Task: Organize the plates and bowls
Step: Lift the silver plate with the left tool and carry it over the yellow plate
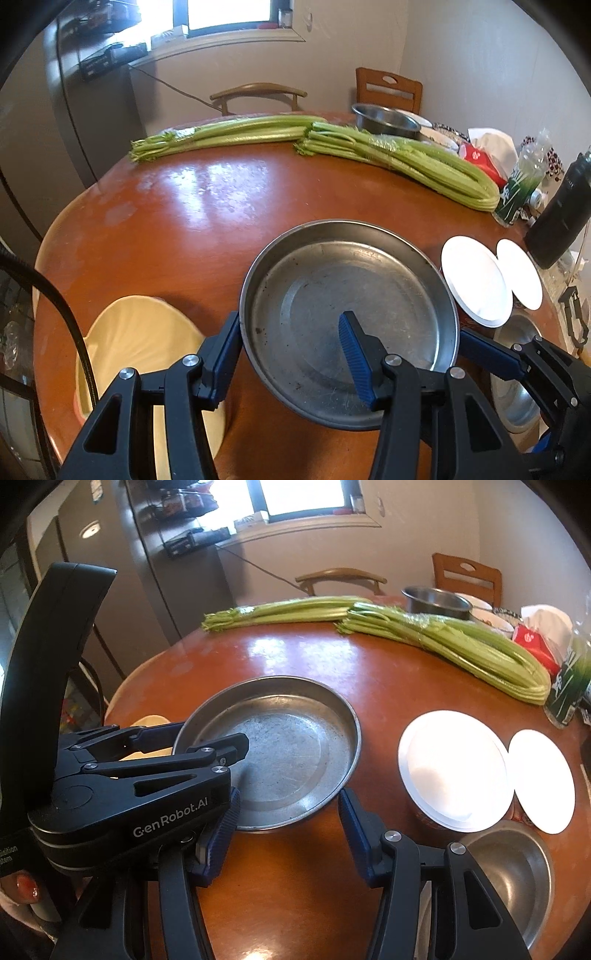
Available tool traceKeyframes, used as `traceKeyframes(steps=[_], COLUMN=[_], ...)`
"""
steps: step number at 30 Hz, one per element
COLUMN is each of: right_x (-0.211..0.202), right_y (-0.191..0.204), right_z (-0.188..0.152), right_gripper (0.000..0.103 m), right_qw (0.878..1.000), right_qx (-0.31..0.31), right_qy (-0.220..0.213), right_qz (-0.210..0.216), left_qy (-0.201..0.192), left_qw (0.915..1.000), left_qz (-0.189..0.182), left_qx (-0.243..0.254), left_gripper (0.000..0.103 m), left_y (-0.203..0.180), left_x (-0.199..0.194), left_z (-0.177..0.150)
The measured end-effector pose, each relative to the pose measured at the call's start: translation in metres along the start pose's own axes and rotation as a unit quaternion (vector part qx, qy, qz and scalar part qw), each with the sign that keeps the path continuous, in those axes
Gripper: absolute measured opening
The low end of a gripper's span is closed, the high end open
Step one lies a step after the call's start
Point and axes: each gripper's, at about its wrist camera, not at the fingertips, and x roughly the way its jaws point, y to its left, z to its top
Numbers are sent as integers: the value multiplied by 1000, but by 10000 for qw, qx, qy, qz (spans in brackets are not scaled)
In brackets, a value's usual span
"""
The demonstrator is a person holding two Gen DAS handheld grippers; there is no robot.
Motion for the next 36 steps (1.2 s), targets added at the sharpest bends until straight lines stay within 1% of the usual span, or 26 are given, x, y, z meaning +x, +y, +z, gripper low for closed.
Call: traceKeyframes(steps=[9, 22, 25, 30, 36], right_x=[-17, -19, -14, -4, 11], right_y=[31, 85, 99, 112, 121], right_z=[4, 11, 11, 10, 6], right_gripper=[57, 57, 57, 57, 57], right_qw=[9986, 9932, 9915, 9892, 9881], right_qx=[-450, -1058, -1209, -1382, -1442], right_qy=[-203, -220, -186, -96, 110], right_qz=[182, 424, 451, 471, 515], left_qy=[-289, -539, -525, -473, -324], left_qw=[9990, 9955, 9947, 9938, 9935], left_qz=[181, 409, 456, 481, 378], left_qx=[-285, -668, -761, -889, -1027], left_gripper=[53, 53, 53, 53, 53], left_y=[25, 73, 86, 103, 118], left_x=[-34, -67, -69, -67, -56], left_z=[-9, -29, -35, -45, -55])
